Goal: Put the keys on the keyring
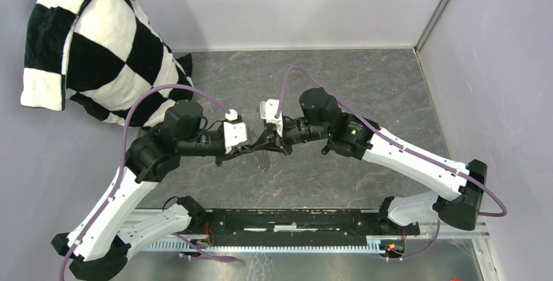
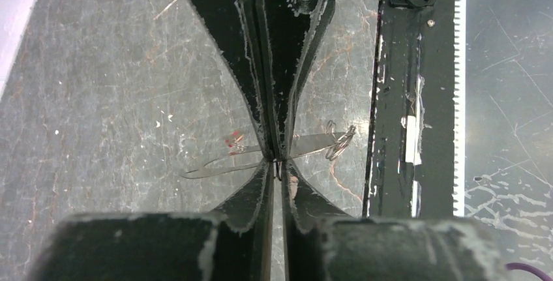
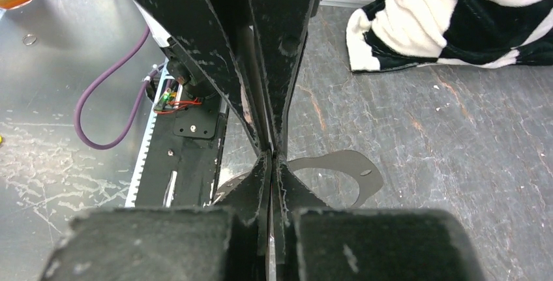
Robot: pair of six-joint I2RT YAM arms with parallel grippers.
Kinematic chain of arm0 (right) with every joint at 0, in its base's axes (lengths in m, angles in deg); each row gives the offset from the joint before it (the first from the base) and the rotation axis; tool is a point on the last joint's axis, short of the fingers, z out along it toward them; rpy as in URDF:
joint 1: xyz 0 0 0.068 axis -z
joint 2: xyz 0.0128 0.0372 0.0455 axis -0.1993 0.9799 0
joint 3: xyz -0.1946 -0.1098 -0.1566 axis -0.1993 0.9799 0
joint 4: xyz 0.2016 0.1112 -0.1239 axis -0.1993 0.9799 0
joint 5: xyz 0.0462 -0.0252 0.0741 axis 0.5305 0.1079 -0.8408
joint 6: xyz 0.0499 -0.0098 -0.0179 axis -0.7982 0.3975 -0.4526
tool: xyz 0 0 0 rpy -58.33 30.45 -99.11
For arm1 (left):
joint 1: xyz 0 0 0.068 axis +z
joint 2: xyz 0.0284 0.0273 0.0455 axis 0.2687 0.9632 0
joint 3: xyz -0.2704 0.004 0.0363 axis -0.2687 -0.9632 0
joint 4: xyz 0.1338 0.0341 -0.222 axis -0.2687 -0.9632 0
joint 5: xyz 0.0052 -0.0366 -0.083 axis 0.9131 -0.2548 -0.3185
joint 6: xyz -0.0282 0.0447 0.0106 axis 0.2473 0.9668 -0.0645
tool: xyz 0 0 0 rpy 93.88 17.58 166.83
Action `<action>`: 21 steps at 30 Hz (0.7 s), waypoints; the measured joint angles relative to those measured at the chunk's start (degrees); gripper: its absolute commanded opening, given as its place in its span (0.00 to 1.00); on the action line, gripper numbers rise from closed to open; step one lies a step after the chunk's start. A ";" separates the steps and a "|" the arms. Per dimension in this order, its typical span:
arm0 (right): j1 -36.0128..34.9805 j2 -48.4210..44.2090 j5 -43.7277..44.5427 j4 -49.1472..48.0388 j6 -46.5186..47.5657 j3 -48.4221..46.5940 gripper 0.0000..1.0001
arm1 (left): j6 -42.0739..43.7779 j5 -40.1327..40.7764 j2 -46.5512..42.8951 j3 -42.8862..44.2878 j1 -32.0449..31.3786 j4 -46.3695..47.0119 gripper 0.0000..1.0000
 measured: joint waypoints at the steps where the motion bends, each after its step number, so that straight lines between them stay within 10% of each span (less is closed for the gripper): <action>1: 0.02 -0.48 0.11 -1.22 -0.70 0.76 0.01 | -0.04 0.00 -0.02 0.00 0.00 0.33 0.20; 7: 1.73 -8.22 -0.61 -17.49 -9.62 14.23 0.01 | -1.07 -1.09 -0.83 0.00 -0.02 3.54 0.46; 21: 4.35 -13.97 -4.35 -60.33 -35.63 35.52 0.01 | -3.43 -2.73 -6.25 -3.69 -0.02 5.88 0.43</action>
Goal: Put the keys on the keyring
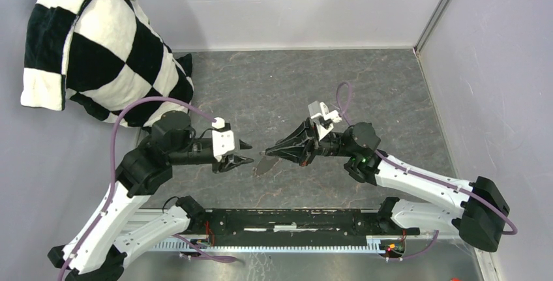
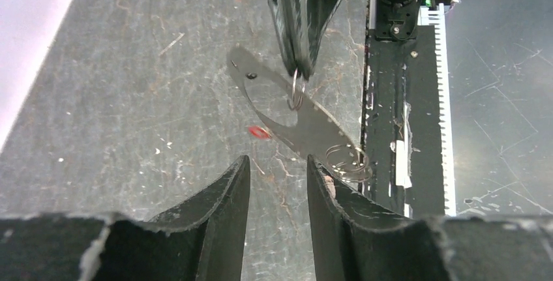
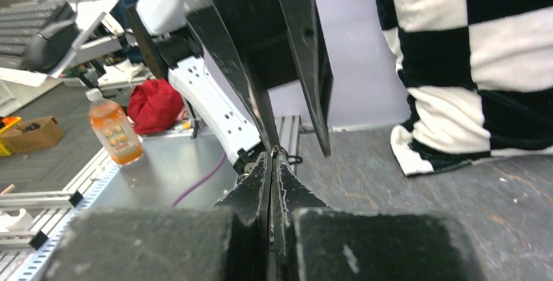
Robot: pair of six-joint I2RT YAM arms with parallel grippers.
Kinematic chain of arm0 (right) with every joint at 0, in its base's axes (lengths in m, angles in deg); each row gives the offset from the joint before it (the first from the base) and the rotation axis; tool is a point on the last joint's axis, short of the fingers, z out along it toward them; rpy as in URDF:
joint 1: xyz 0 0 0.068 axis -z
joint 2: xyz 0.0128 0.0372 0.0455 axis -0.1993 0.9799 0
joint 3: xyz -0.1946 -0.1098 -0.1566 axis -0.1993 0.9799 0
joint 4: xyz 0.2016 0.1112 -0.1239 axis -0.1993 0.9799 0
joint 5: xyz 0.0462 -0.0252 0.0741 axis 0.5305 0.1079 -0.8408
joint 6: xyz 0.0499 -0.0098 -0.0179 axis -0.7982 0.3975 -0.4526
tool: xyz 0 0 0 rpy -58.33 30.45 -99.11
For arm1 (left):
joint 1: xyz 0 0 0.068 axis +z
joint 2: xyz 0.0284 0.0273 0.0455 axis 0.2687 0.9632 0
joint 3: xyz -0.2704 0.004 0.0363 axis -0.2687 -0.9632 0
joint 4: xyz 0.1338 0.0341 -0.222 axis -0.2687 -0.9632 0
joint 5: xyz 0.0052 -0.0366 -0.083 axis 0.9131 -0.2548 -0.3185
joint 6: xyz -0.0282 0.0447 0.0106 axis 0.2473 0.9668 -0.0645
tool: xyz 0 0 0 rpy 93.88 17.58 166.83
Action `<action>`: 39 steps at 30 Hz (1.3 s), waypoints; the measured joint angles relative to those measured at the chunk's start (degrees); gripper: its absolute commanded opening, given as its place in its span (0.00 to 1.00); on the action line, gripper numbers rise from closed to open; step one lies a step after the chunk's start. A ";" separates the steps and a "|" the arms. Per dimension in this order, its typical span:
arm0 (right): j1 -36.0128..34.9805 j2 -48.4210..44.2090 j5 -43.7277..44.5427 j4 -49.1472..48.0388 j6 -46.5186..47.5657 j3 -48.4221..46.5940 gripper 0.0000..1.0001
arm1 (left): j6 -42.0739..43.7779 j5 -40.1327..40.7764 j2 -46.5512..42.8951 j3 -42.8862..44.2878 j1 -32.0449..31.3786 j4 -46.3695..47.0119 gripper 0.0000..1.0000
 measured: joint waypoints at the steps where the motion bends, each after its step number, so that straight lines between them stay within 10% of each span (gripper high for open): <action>1: 0.00 0.00 -0.11 -2.12 -1.27 0.52 0.01 | -0.42 -0.22 0.00 -0.81 0.00 0.37 0.43; 31: -0.98 4.17 -1.01 -17.70 -8.74 1.86 0.01 | -11.50 -10.36 -1.38 -5.33 0.00 14.27 0.38; 39: -1.62 4.46 -1.40 -17.75 -8.61 1.88 0.01 | -11.54 -10.32 -1.40 -5.49 0.00 14.64 0.16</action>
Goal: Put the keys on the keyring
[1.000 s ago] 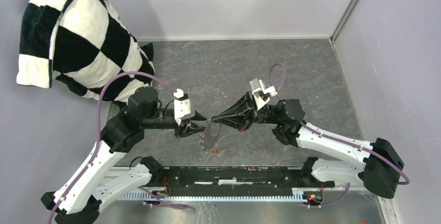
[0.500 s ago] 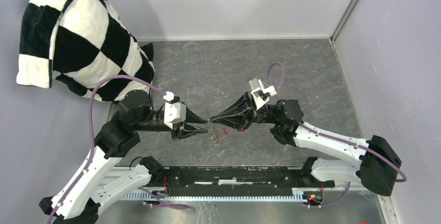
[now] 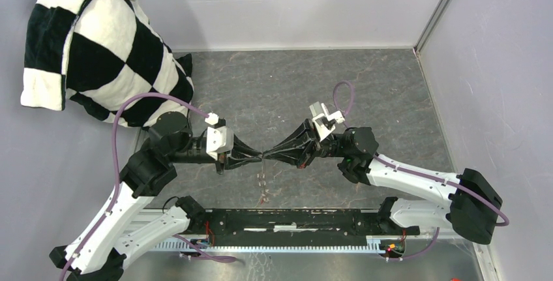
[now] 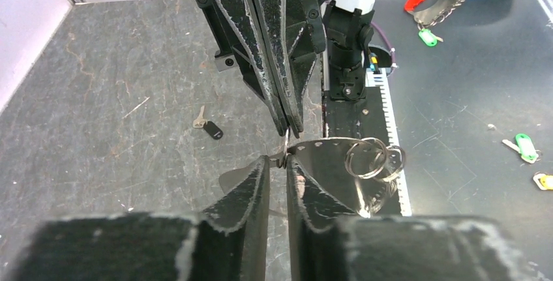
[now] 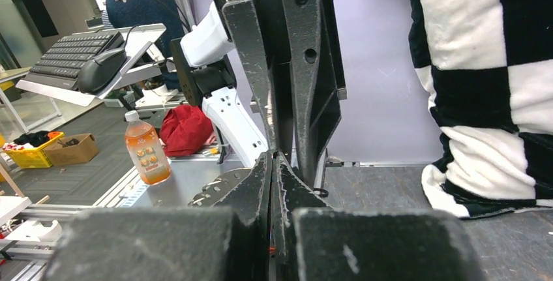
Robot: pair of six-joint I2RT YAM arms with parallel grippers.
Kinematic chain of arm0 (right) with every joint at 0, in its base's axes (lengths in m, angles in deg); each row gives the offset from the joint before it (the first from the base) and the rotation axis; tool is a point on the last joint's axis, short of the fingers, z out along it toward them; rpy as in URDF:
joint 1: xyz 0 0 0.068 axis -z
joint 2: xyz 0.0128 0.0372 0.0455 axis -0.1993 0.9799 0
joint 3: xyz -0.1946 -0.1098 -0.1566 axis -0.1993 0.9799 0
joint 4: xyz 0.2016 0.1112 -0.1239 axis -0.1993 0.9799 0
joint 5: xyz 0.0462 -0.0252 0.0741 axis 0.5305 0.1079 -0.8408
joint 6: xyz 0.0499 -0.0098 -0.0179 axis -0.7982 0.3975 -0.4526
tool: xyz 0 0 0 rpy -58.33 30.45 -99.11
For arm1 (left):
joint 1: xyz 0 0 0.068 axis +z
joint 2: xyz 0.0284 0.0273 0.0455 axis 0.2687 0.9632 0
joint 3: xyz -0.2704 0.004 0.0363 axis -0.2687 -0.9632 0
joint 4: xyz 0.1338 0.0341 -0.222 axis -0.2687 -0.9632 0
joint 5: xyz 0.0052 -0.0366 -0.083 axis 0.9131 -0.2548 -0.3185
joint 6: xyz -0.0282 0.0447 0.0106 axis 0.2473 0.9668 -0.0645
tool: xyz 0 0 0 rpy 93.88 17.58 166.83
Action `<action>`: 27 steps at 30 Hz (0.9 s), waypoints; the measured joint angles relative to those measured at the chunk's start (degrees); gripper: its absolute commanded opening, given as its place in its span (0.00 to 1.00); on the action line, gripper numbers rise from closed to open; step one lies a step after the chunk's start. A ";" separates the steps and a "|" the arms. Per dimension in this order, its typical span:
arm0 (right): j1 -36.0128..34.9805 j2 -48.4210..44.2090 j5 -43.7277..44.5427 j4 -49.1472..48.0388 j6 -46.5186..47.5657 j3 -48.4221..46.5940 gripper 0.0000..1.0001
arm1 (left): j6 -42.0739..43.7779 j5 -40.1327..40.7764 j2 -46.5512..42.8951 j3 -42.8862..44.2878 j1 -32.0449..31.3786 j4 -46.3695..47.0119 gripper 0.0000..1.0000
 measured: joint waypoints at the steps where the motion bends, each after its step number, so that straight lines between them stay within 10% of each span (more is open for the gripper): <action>1: -0.09 0.00 -0.02 0.00 0.11 0.00 0.01 | -0.02 -0.02 0.00 0.00 0.00 -0.04 0.12; 6: -0.39 0.00 -0.15 0.13 0.83 0.00 0.02 | 0.00 -0.02 -0.02 0.00 0.00 -0.31 0.02; 10: -0.52 -0.33 -0.72 4.04 3.45 -0.44 0.35 | 0.74 0.42 0.00 0.02 0.00 -2.27 0.02; 14: -0.72 -2.32 -0.57 22.60 13.18 -6.05 0.46 | 6.27 2.05 0.57 0.52 0.00 -6.62 0.02; 27: -1.44 -1.49 4.22 71.97 42.84 -31.15 0.44 | 23.04 7.06 4.44 5.20 0.00 -18.01 0.02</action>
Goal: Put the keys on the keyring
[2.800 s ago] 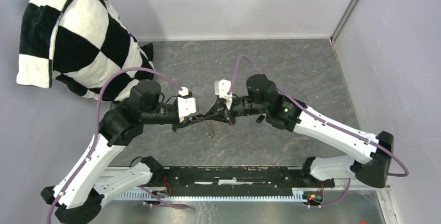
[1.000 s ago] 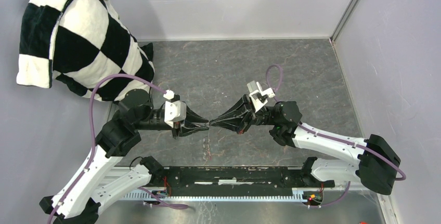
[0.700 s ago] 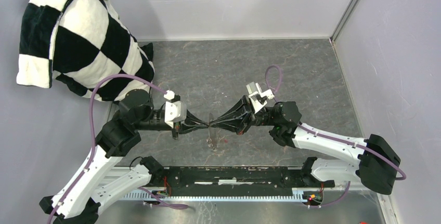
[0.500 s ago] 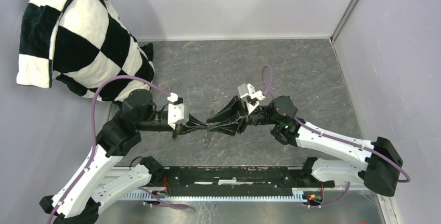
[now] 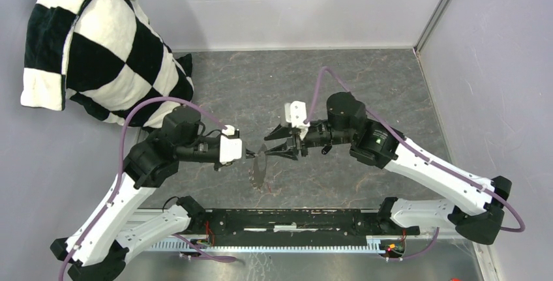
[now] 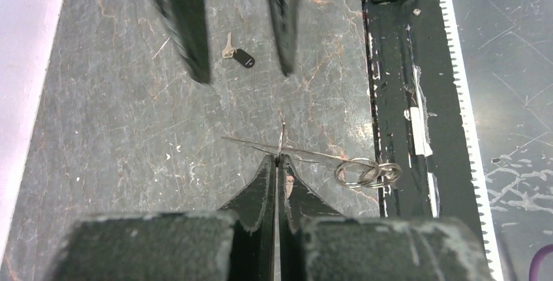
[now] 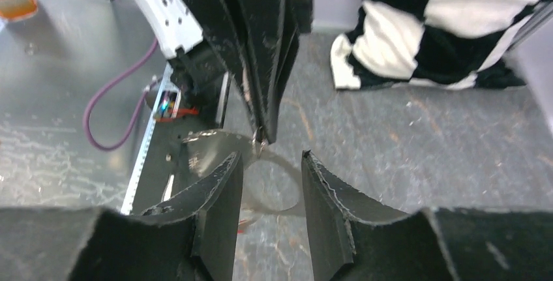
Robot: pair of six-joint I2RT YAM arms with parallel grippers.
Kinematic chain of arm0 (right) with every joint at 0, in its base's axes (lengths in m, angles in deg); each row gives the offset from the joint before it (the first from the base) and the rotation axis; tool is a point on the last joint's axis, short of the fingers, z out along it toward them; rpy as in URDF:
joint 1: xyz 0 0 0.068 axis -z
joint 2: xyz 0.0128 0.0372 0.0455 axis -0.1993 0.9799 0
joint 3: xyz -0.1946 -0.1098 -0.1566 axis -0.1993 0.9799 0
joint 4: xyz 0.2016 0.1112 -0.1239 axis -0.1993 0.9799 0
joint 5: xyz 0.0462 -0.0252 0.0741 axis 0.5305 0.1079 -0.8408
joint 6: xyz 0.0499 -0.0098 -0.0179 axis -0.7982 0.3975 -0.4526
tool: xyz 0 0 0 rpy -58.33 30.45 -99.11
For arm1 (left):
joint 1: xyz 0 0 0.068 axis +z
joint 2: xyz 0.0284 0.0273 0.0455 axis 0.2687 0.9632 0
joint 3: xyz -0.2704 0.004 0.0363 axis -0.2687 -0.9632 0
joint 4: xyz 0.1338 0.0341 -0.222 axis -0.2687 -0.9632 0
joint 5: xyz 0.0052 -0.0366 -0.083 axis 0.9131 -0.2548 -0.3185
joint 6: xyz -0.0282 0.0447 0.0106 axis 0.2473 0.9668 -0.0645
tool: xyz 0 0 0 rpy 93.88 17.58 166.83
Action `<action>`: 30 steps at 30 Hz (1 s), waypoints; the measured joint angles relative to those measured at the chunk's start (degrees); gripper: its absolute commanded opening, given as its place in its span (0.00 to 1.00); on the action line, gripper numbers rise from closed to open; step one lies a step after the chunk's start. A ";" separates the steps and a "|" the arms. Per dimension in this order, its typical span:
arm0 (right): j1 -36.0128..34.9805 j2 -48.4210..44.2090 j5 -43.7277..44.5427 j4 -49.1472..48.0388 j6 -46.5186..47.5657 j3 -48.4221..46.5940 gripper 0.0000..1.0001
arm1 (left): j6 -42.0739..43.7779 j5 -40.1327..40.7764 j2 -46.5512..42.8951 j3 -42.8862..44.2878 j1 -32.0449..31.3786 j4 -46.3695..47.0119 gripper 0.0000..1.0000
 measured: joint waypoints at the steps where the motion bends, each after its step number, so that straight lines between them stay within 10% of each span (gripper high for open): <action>1: -0.37 0.50 0.70 1.79 0.90 0.00 0.44 | 0.50 0.37 0.59 0.48 0.00 -0.55 0.02; 30: -5.64 7.30 11.58 6.25 4.20 -2.89 0.29 | 3.52 2.99 2.60 1.86 0.00 -2.84 0.02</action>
